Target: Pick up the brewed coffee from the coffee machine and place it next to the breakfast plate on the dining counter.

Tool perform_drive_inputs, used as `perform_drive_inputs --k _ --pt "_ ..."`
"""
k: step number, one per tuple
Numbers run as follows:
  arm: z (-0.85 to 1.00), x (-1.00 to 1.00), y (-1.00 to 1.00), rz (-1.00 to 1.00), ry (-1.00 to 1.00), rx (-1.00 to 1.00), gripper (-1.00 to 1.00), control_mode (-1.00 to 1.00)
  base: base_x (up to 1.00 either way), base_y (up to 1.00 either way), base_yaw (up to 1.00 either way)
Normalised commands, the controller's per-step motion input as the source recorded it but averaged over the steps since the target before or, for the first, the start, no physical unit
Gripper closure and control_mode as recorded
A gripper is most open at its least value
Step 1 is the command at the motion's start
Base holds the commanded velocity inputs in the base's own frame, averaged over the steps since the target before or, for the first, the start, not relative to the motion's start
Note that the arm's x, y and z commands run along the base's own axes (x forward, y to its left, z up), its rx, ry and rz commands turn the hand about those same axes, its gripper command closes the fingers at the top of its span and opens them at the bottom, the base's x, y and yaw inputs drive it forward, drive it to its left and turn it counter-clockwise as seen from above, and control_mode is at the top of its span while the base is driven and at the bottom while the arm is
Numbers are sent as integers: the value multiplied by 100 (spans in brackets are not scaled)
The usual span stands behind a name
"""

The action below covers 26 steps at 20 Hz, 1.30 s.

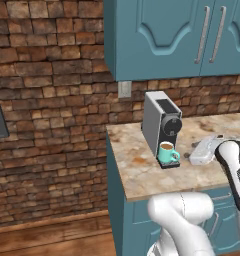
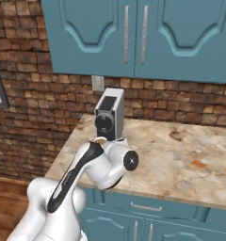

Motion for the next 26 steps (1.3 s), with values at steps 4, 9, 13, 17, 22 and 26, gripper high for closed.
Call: perform_drive_inputs --k 4,9,13,17,22,26 --pt "-37 30 -10 25 -10 0 -100 -100 0 0 0" --pt "-30 31 0 13 -8 0 -100 -100 0 0 0" --pt "-20 31 -2 1 -8 0 -100 -100 0 0 0" --pt "-27 31 -1 0 -4 0 -100 -100 0 0 0" --pt "-29 40 0 0 -1 0 -100 -100 0 0 0" --pt "-20 31 -13 0 -2 0 -100 -100 0 0 0"
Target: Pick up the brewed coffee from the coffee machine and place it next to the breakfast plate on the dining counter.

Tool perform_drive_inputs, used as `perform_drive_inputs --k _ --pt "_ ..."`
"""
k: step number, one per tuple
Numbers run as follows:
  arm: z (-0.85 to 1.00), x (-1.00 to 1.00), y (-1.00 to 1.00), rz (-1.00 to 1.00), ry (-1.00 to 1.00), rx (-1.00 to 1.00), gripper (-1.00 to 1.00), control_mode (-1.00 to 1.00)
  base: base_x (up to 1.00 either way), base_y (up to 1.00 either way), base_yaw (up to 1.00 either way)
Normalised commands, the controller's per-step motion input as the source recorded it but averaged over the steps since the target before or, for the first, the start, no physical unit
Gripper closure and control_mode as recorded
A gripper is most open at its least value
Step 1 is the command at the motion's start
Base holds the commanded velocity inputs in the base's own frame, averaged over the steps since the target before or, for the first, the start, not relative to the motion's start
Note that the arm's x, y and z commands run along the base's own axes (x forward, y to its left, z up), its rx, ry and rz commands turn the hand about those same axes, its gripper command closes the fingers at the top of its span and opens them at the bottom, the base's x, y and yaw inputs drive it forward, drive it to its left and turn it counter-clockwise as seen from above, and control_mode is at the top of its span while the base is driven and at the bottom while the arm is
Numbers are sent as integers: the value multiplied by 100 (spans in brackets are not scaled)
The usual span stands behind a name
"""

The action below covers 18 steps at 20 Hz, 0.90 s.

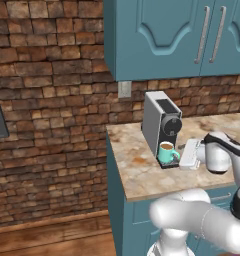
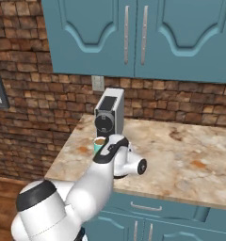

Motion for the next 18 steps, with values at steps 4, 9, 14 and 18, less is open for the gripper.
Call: perform_drive_inputs --k 4,9,14,18 --pt "-21 27 -18 0 -2 0 -100 -100 0 0 0" --pt "-24 29 -4 0 0 0 -100 -100 0 0 0" --pt "-13 28 0 0 0 0 100 -100 0 0 0" --pt "-4 13 0 0 0 0 100 -100 0 0 0"
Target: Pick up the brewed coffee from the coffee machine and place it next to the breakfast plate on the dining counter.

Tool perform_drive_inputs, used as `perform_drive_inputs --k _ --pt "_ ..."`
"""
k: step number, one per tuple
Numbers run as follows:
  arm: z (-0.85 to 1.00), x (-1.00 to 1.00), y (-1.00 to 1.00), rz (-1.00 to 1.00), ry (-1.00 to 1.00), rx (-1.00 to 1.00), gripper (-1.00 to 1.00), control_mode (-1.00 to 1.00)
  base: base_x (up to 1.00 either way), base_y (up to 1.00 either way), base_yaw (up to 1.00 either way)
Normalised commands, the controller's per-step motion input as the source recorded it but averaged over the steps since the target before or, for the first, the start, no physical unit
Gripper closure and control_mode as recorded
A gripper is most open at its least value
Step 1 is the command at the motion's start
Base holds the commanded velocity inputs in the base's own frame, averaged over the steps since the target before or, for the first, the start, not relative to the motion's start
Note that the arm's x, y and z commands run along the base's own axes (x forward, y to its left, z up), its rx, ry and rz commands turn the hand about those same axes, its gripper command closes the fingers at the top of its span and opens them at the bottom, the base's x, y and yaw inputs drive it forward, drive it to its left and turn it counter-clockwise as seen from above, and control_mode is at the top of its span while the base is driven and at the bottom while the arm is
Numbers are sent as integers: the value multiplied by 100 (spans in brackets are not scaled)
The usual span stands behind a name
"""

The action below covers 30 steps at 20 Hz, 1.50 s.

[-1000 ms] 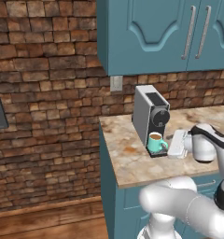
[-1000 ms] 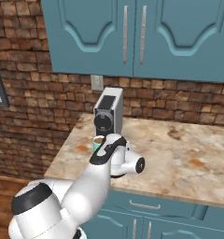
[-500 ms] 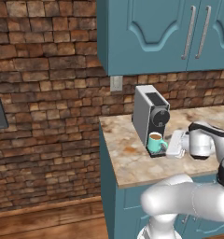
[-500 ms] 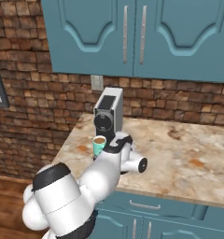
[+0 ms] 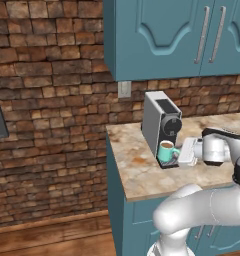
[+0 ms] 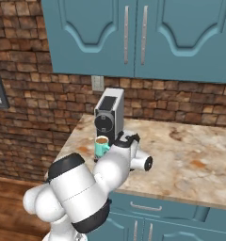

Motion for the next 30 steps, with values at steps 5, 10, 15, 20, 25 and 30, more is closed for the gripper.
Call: perform_drive_inputs --k 5,10,15,20,25,30 --pt "0 -24 9 7 -1 0 100 -100 0 0 0" --pt "17 -56 32 21 -11 -2 100 -100 0 0 0" --pt "51 -62 13 23 -19 -1 100 -100 0 0 0" --pt "64 -78 15 21 -3 -1 100 -100 0 0 0" --pt "74 -67 45 17 0 -7 100 -100 0 0 0" --pt "46 -52 23 2 0 -8 100 -100 0 0 0"
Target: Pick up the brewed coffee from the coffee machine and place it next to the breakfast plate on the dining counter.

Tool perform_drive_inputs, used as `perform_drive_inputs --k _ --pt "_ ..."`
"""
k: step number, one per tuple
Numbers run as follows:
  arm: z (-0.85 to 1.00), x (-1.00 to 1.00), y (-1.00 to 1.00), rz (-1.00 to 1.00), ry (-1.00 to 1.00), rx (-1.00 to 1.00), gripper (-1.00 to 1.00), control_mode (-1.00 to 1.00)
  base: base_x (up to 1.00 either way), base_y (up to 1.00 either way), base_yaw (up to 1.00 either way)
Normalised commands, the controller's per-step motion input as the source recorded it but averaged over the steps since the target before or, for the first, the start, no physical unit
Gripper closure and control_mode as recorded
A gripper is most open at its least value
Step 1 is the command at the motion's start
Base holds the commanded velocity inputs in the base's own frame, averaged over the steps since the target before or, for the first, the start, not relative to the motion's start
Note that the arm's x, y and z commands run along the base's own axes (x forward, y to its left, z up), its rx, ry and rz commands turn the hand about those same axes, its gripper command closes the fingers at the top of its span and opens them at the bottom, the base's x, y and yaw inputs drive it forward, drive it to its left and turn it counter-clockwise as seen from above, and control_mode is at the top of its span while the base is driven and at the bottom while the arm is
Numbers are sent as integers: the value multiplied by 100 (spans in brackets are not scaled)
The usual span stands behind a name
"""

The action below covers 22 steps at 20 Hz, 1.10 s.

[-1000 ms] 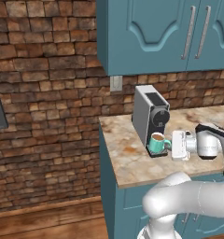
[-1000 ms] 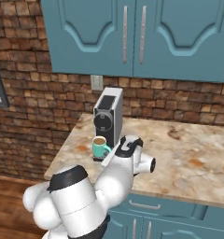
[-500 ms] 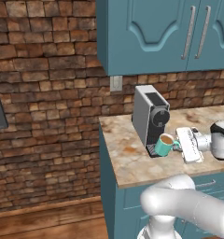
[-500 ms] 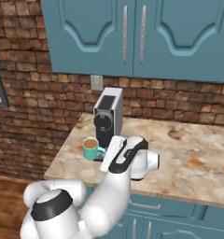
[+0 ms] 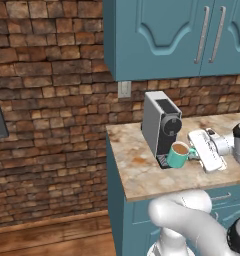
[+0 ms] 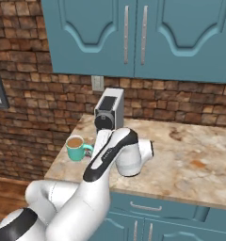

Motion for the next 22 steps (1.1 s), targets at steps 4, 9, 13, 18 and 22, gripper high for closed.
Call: perform_drive_inputs --k 4,9,13,18,22 --pt "34 -46 0 -4 0 -6 100 -100 0 0 0" --pt "19 -24 2 -4 0 -3 100 100 -24 4 0" --pt "0 0 0 0 0 0 100 100 -69 45 21" --pt "0 0 0 0 0 0 100 100 -34 48 72" --pt "0 0 0 0 0 0 100 100 0 2 99"
